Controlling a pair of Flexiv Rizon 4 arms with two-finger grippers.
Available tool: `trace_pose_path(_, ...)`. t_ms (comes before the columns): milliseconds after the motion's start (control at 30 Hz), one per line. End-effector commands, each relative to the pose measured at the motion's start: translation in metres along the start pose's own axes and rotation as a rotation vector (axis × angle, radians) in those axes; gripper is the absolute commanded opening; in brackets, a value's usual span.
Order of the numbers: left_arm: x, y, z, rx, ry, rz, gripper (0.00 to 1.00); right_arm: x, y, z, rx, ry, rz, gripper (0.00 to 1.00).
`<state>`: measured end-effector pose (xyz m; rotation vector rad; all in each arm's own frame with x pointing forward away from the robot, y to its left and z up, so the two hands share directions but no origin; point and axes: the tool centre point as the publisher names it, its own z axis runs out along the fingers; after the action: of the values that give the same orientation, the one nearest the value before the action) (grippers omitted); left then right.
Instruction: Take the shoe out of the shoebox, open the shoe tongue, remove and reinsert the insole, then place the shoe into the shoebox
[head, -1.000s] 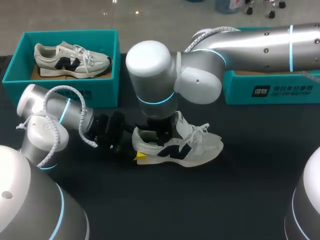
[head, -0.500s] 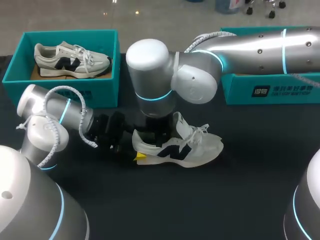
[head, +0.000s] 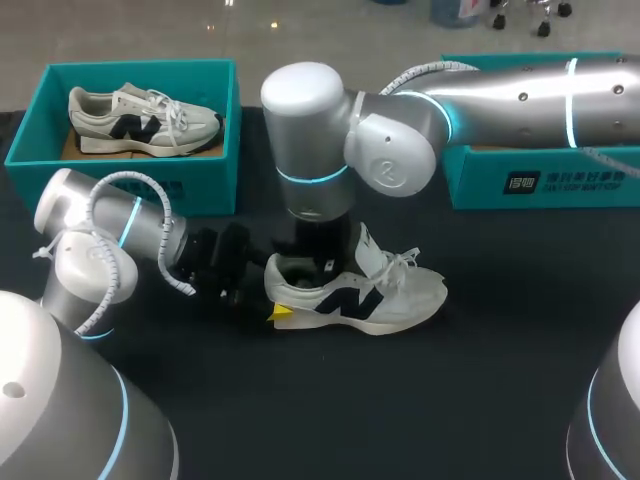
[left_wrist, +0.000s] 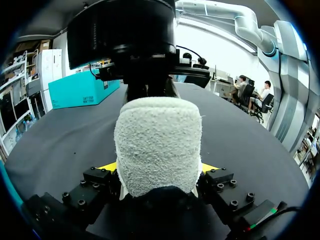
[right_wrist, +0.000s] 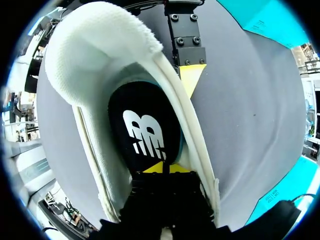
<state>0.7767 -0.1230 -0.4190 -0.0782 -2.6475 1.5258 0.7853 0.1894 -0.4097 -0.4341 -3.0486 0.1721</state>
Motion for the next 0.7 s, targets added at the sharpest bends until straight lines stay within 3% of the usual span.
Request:
trace_pose_path(33, -0.002, 0.002, 0.002, -0.004, 0.001, -0.001, 0.0, -0.003, -0.019, 0.008, -0.037, -0.001, -0.007, 0.0)
trace_pose_path(333, -0.002, 0.002, 0.002, -0.004, 0.001, -0.001, 0.0, -0.003, -0.024, -0.018, -0.082, -0.022, -0.06, 0.0)
trace_pose_path(600, -0.002, 0.002, 0.002, -0.004, 0.001, -0.001, 0.0, -0.004, -0.032, -0.025, -0.087, -0.033, -0.077, 0.0)
trace_pose_path(700, -0.002, 0.002, 0.002, -0.004, 0.001, -0.001, 0.0, -0.006, -0.038, -0.027, -0.122, -0.034, -0.066, 0.0)
